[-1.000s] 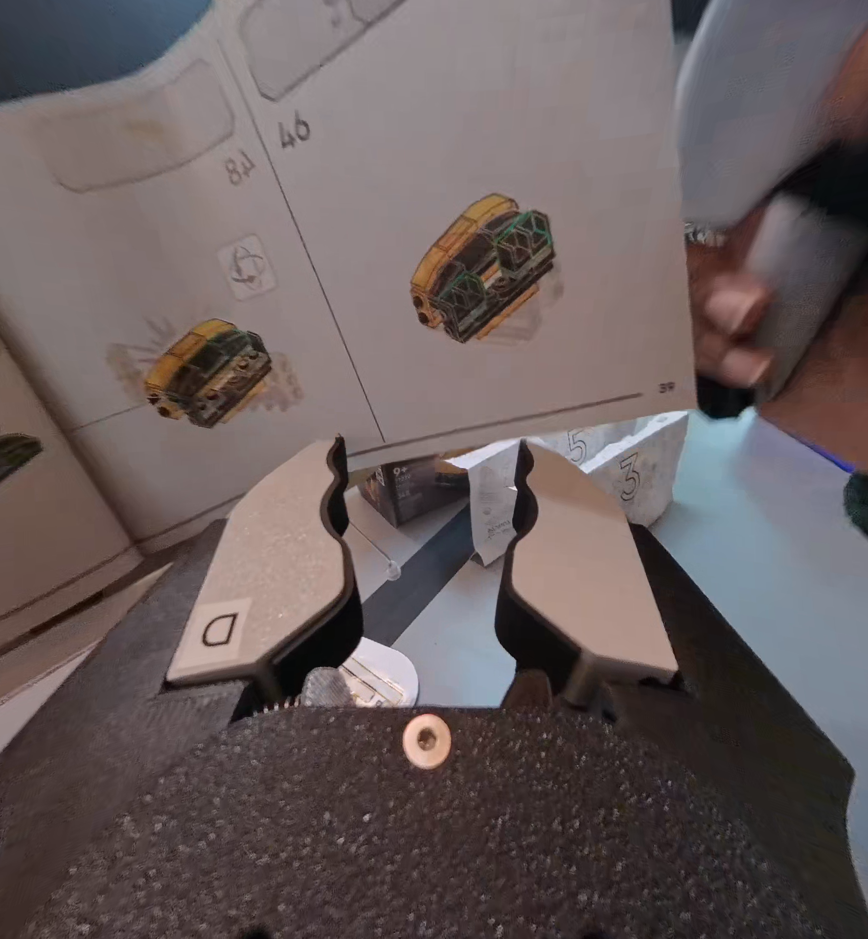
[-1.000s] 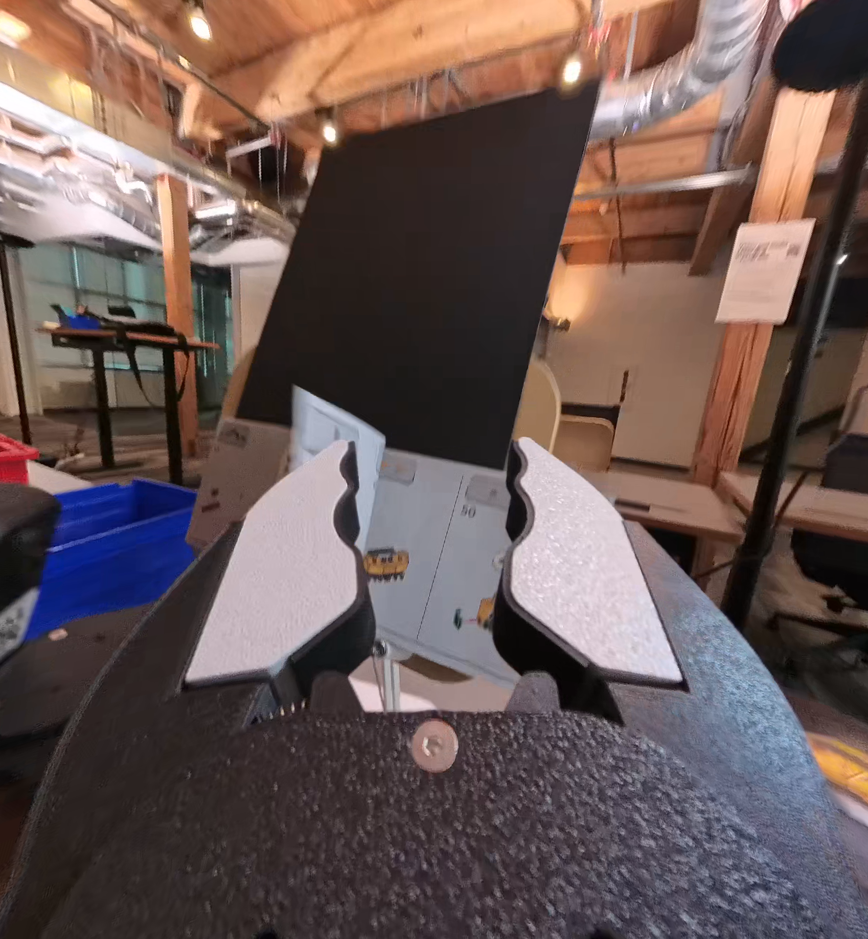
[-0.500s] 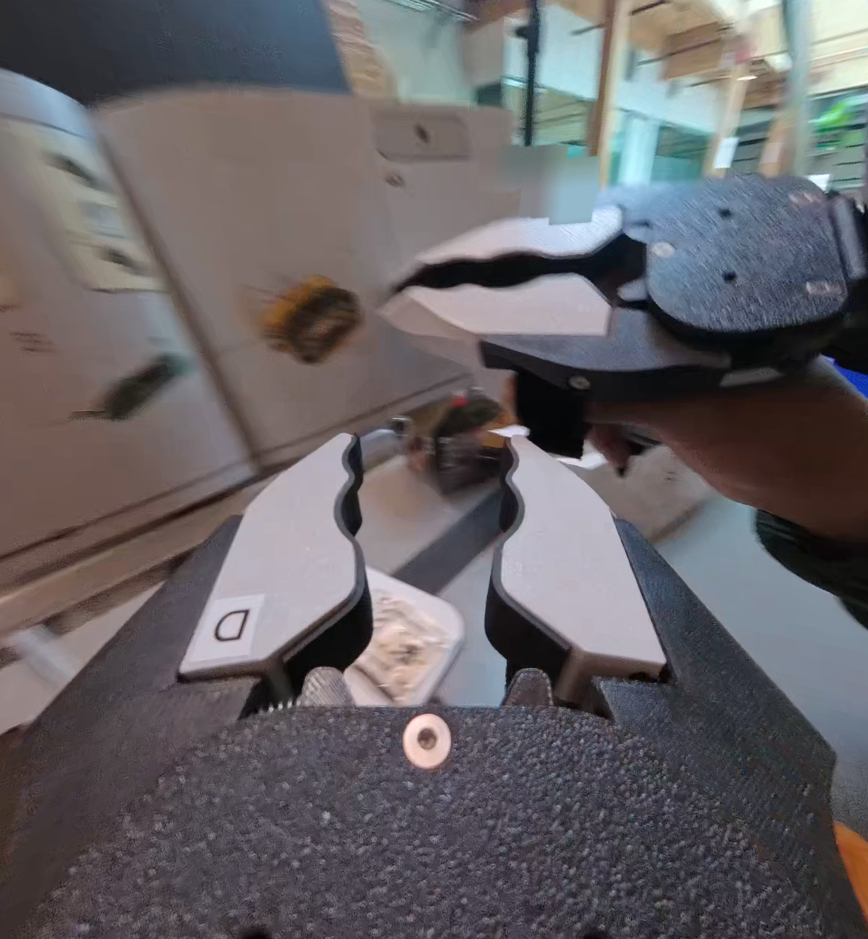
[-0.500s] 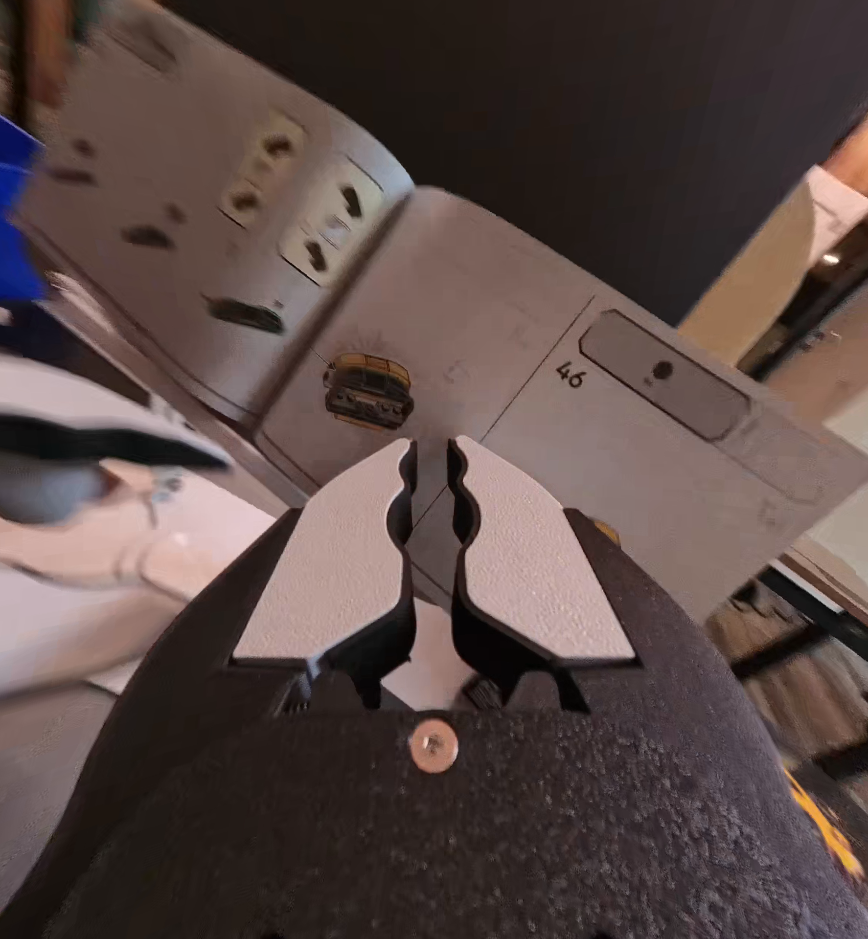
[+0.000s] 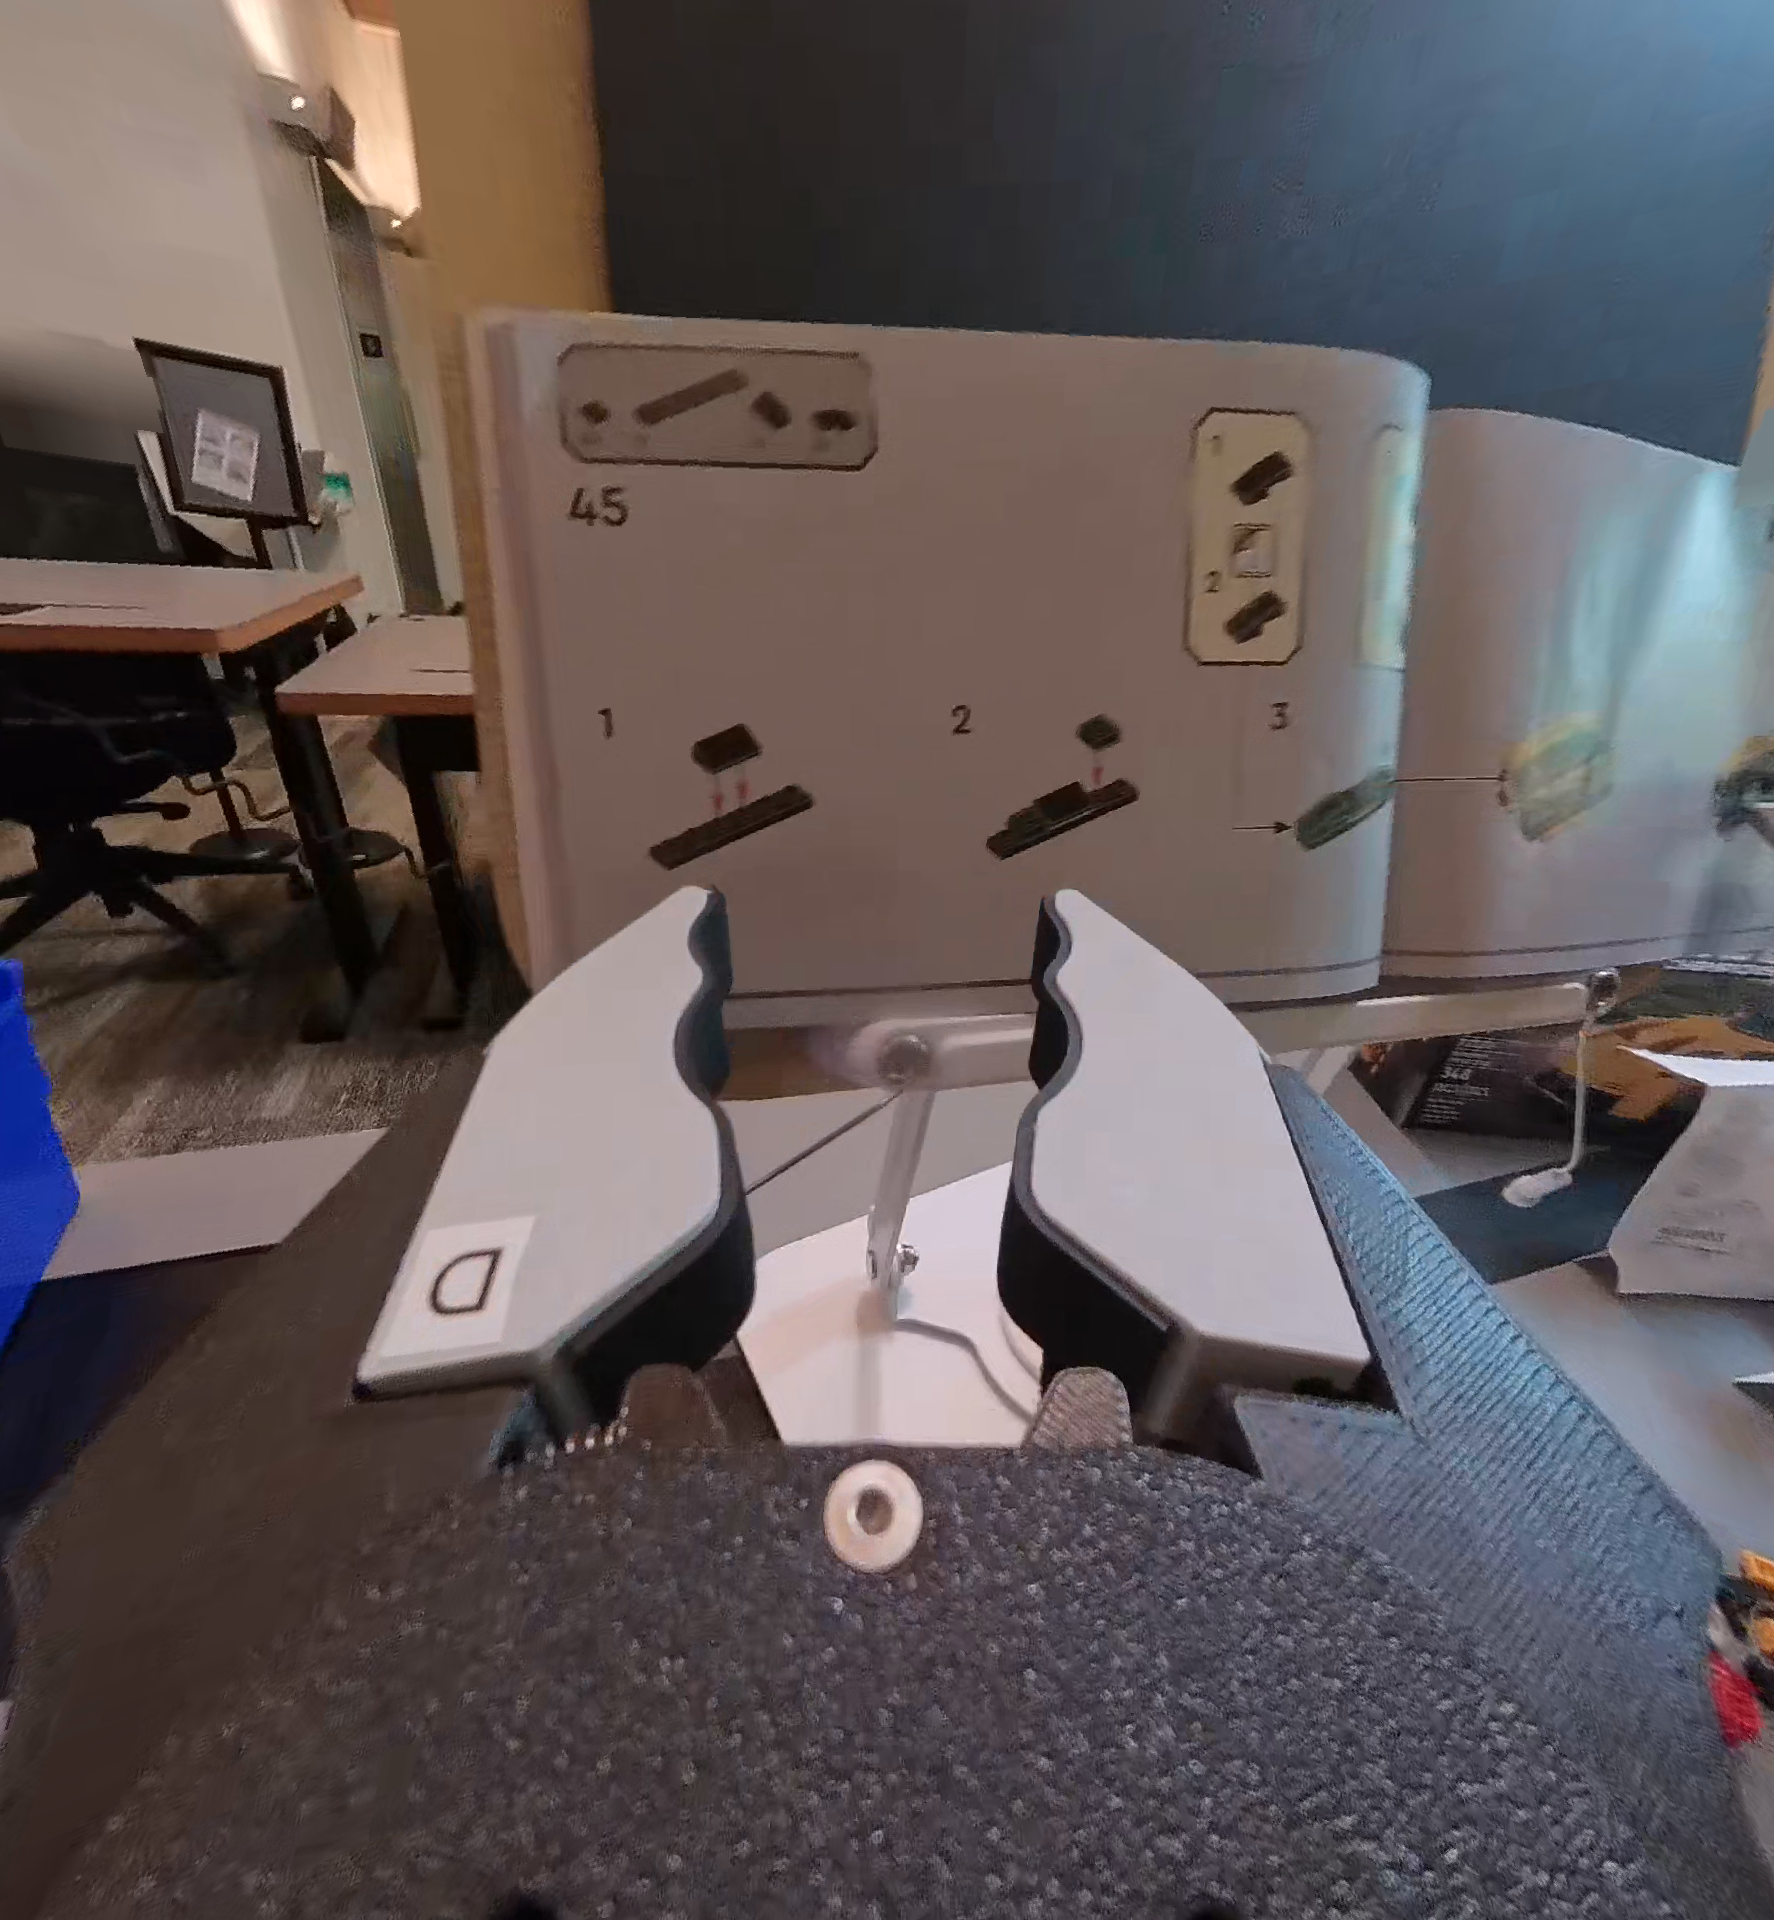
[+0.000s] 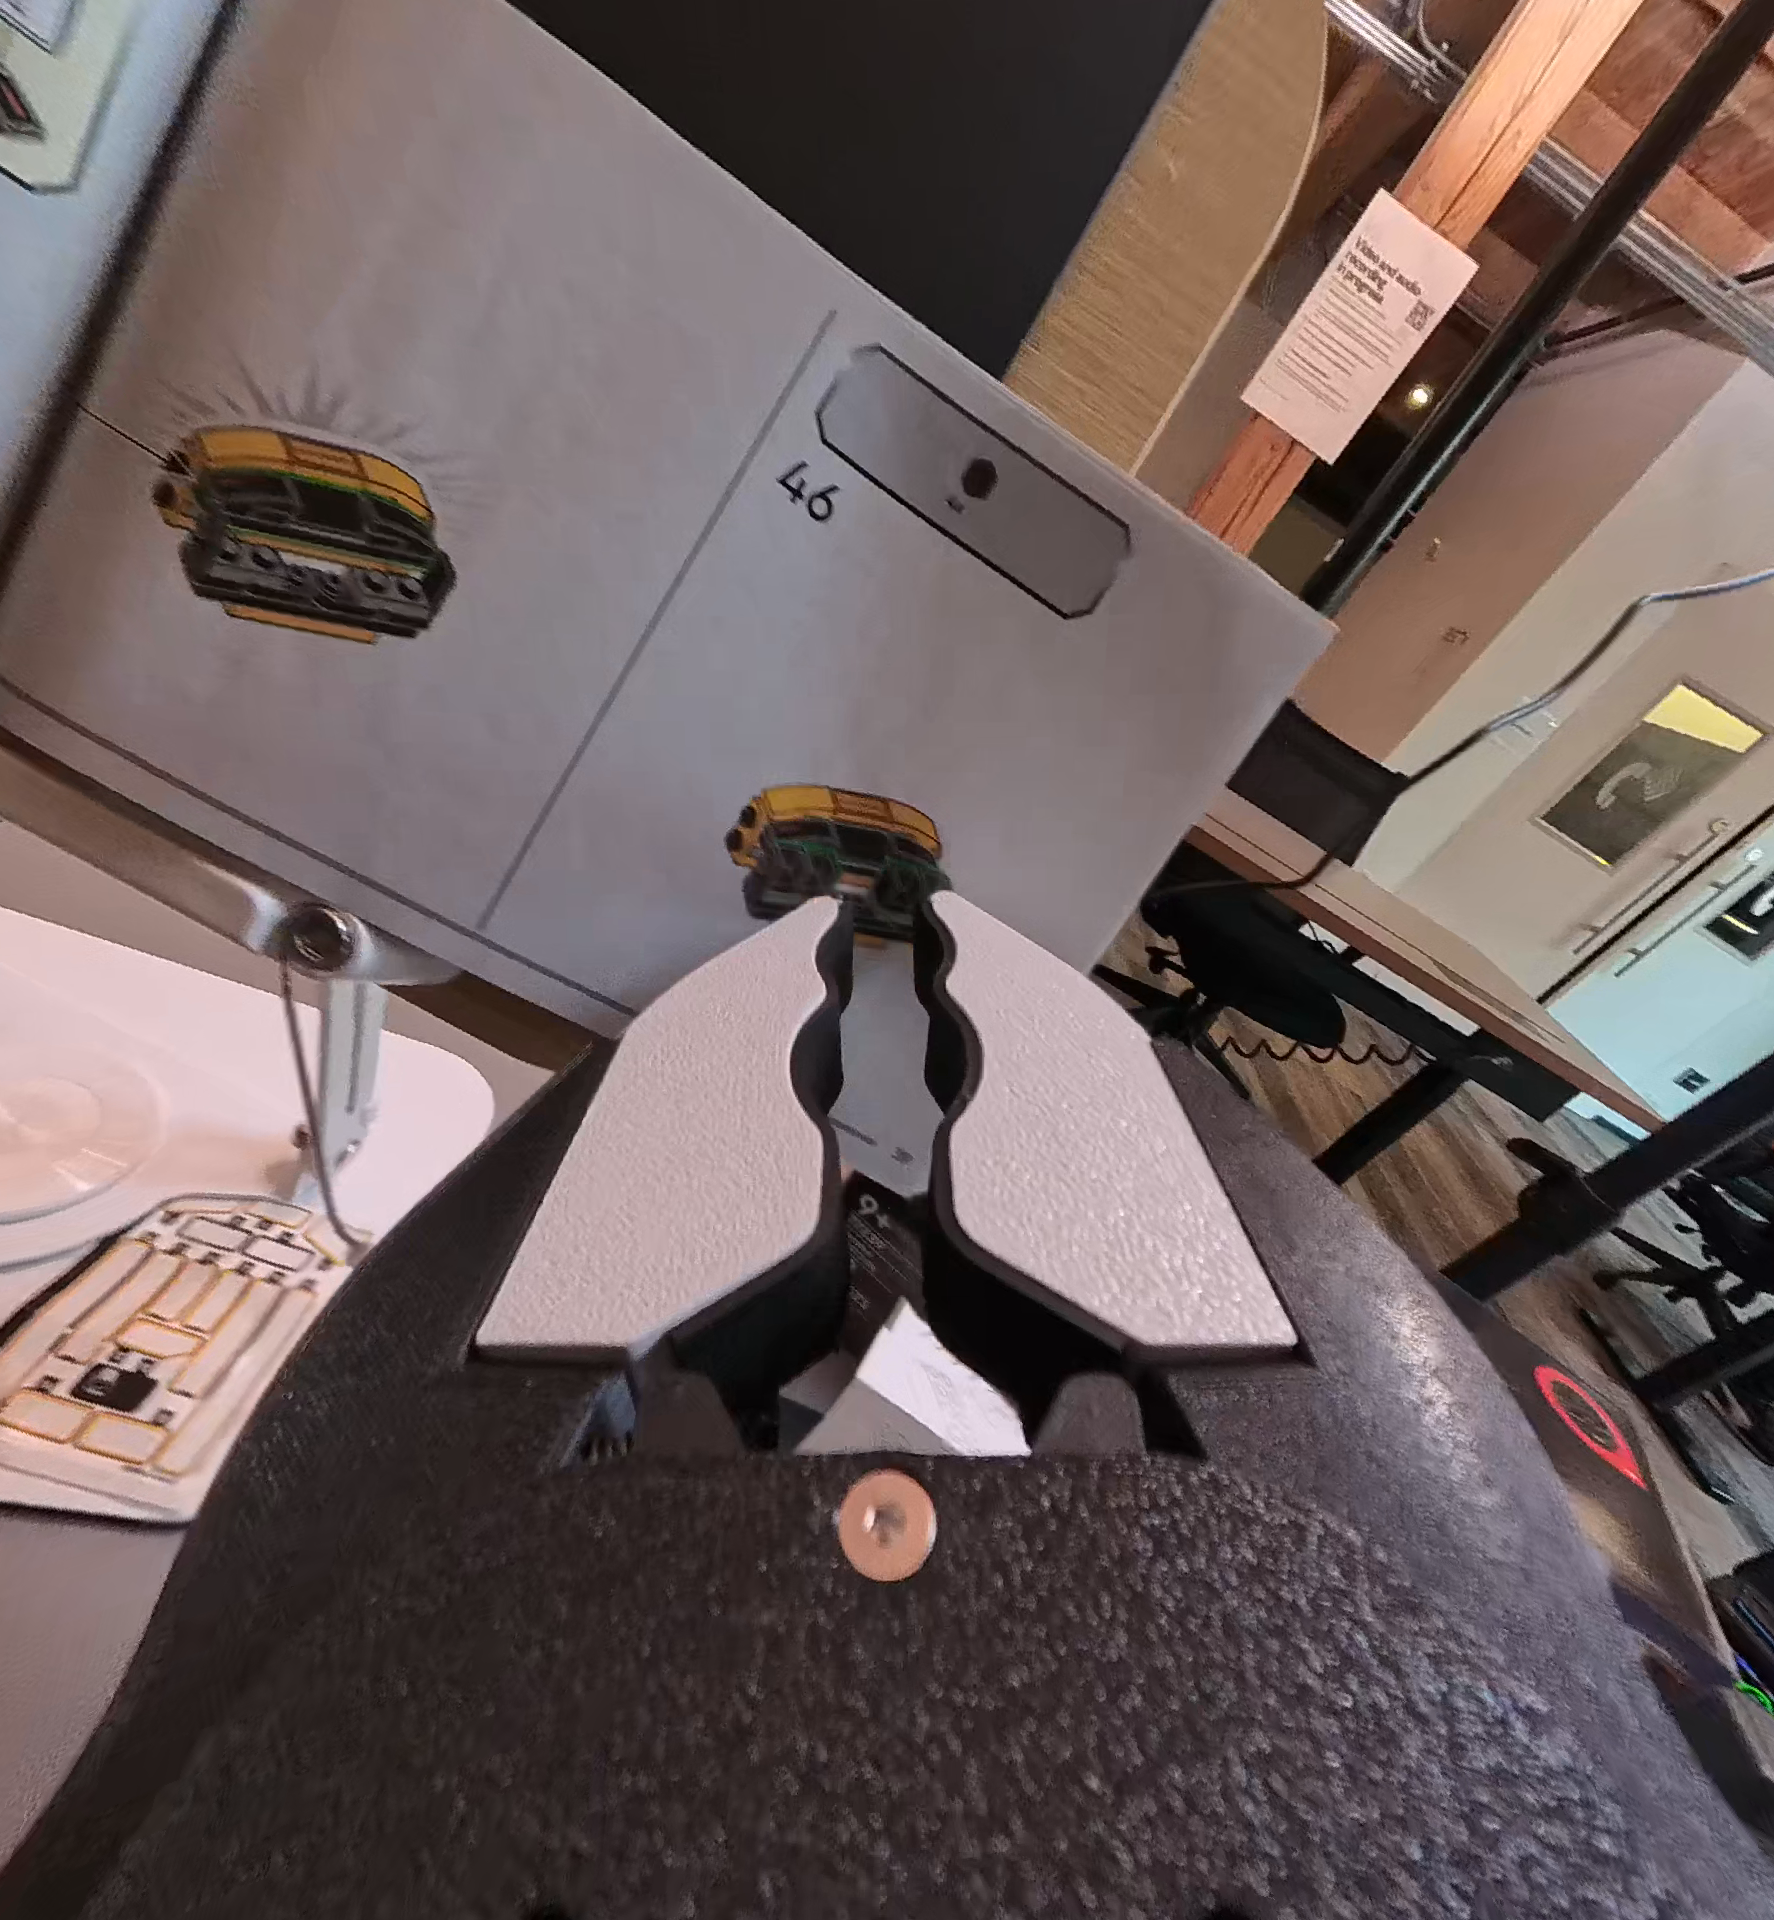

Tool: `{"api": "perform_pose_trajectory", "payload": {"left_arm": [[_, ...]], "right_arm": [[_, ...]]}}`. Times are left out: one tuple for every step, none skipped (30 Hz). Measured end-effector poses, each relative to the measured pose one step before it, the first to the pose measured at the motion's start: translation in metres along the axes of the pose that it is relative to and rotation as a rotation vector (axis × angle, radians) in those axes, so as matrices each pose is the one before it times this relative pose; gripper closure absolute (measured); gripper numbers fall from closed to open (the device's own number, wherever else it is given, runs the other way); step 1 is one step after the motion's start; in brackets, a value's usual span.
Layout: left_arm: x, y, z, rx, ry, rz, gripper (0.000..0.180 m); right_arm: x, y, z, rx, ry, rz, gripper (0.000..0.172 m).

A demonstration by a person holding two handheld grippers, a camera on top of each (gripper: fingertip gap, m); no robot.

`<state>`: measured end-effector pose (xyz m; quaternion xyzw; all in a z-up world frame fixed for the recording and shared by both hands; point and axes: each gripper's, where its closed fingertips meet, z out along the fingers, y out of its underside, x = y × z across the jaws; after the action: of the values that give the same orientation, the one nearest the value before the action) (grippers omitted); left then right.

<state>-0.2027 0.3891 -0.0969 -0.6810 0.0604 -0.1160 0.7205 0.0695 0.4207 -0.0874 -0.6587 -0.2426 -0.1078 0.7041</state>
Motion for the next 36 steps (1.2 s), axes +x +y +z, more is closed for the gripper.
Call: {"api": "perform_pose_trajectory", "payload": {"left_arm": [[-0.0035,0.0007,-0.00009,-0.0031,-0.0134,0.0048,0.126],[-0.00322,-0.00013,-0.00029,-0.0017,-0.0156,0.0132,0.128],[-0.00366,-0.00051,-0.00052,-0.001,-0.0218,0.0164,0.131],[-0.00254,-0.00107,-0.00069,0.0024,-0.0141,0.0128,0.135],[-0.00228,-0.00128,-0.00115,0.0037,-0.0129,0.0068,0.142],[-0.00389,-0.00161,-0.00196,0.0057,-0.0244,0.0075,0.151],[-0.00311,-0.00234,-0.0021,0.0102,-0.0183,0.008,0.16],[-0.00168,-0.00239,-0.00208,0.0082,-0.0077,0.0062,0.175],[-0.00084,-0.00233,-0.00129,0.006,-0.0028,0.0041,0.18],[-0.00131,-0.00135,-0.00035,-0.0006,-0.0067,0.0026,0.18],[-0.00027,-0.00075,0.00006,-0.0033,-0.0004,0.0014,0.18],[-0.00082,-0.00059,0.00008,-0.0008,-0.0048,-0.0002,0.18],[-0.0008,-0.00042,0.00006,0.0009,-0.0043,-0.0008,0.18],[-0.00018,0.00029,0.00018,-0.0028,-0.0002,-0.0025,0.18],[0.0001,0.00021,0.00024,-0.0021,0.0007,-0.002,0.18],[-0.00006,0.00034,0.00018,-0.0017,-0.0013,-0.0006,0.18],[0.00026,-0.00007,0.00011,-0.0002,-0.0003,-0.0016,0.18],[0.00079,-0.00003,0.00011,-0.0004,0.0024,-0.0026,0.18],[0.00068,0.00014,0.00004,-0.0017,0.0004,-0.0004,0.18],[0.00054,-0.00023,-0.00026,0.0009,-0.0004,0.0021,0.18],[0.00086,0.00015,-0.00016,-0.0004,0.0017,0.0011,0.18],[0.00026,0.00049,-0.00003,-0.0021,-0.0007,0.0004,0.18],[0.00043,0.00049,-0.00001,0.0001,0.0013,-0.0009,0.18],[0.00079,0.00079,0.00031,-0.0027,0.0027,-0.0014,0.18],[0.00041,0.00107,0.00044,-0.004,-0.0003,0.001,0.18],[0.0004,0.00049,0.00015,0.0001,-0.0007,0.0026,0.18],[0.00019,0.00017,0.00018,0.0003,-0.0024,0.0026,0.18],[0.00057,0.0003,0.0001,-0.0007,0.0003,0.0008,0.18],[0.00085,0.00038,0.00011,-0.0005,0.0009,-0.0007,0.18],[0.0008,0.00043,-0.00001,0.0005,-0.0007,0.0001,0.18],[0.00101,0.0004,-0.00025,0.0007,-0.0022,0.0004,0.18],[0.00145,0.00024,-0.00039,0.0025,-0.0023,0.0003,0.18],[0.00235,-0.00011,-0.00049,0.0027,0.0007,0.0015,0.18],[0.00278,-0.00029,-0.00078,0.0017,0.0003,0.0037,0.18],[0.00336,-0.00071,-0.00093,0.0001,0.0033,0.0039,0.18],[0.00434,-0.002,-0.00144,0.0019,0.01,-0.001,0.18]], "right_arm": [[0.00291,0.00262,-0.00083,-0.0097,0.0044,-0.0094,0.161],[0.00216,0.00187,-0.00168,-0.0045,-0.001,-0.0054,0.162],[0.00178,0.00128,-0.0025,-0.0015,-0.0032,-0.001,0.162],[0.00158,0.00077,-0.0035,0.0,-0.0043,0.0005,0.162],[0.00119,0.00022,-0.00455,0.0033,-0.0053,0.0007,0.163],[0.00076,-0.00031,-0.00531,0.0052,-0.0078,0.0011,0.163],[0.00022,-0.00055,-0.006,0.0048,-0.0091,0.0021,0.164],[-0.00013,-0.00096,-0.00662,0.0046,-0.0116,0.0029,0.164],[-0.00101,-0.00149,-0.00746,0.0052,-0.0162,0.004,0.164],[-0.00182,-0.00167,-0.00834,0.0061,-0.0204,0.0053,0.165],[-0.0023,-0.00147,-0.00935,0.0064,-0.0217,0.0088,0.166],[-0.00322,-0.00098,-0.00985,0.0057,-0.025,0.0102,0.167],[-0.00365,-0.00011,-0.01044,0.0036,-0.0249,0.0088,0.168],[-0.00318,0.00033,-0.01078,0.0031,-0.02,0.0095,0.169],[-0.00326,0.00076,-0.01078,0.0024,-0.0193,0.0132,0.169],[-0.00436,0.00132,-0.01048,-0.001,-0.0256,0.0203,0.17],[-0.00511,0.00224,-0.00972,-0.0061,-0.0289,0.0288,0.169],[-0.00499,0.00265,-0.00923,-0.0055,-0.0252,0.0325,0.169],[-0.00481,0.00276,-0.00851,-0.0047,-0.0216,0.0314,0.169],[-0.00456,0.00336,-0.00773,-0.0056,-0.0182,0.0278,0.169],[-0.00402,0.00368,-0.00704,-0.0058,-0.0134,0.0222,0.17],[-0.00409,0.00395,-0.00645,-0.0068,-0.011,0.0199,0.17],[-0.00493,0.00394,-0.00596,-0.0062,-0.0136,0.0251,0.17],[-0.00716,0.00417,-0.0057,-0.004,-0.0239,0.0299,0.17],[-0.00868,0.00457,-0.00546,-0.0045,-0.0297,0.0246,0.17],[-0.00818,0.00514,-0.00491,-0.0061,-0.0236,0.0097,0.17],[-0.00682,0.00532,-0.00445,-0.0077,-0.0131,-0.0043,0.17],[-0.00533,0.00499,-0.00396,-0.0054,-0.005,-0.0108,0.17],[-0.00479,0.00404,-0.00331,-0.0008,-0.004,-0.0136,0.17],[-0.00347,0.00272,-0.0023,0.0053,-0.0013,-0.0153,0.17],[-0.0017,0.0013,-0.00126,0.0107,0.0049,-0.0146,0.17],[-0.00047,0.00063,-0.00011,0.0104,0.0072,-0.009,0.17],[-0.00011,0.00056,0.00044,0.0059,0.0041,0.0011,0.17],[-0.00076,0.00046,0.00068,0.0035,-0.0031,0.0086,0.17],[-0.0015,0.00067,0.00038,0.0022,-0.0084,0.0107,0.17],[-0.00145,0.00118,-0.00001,-0.0002,-0.0077,0.0086,0.17]]}}
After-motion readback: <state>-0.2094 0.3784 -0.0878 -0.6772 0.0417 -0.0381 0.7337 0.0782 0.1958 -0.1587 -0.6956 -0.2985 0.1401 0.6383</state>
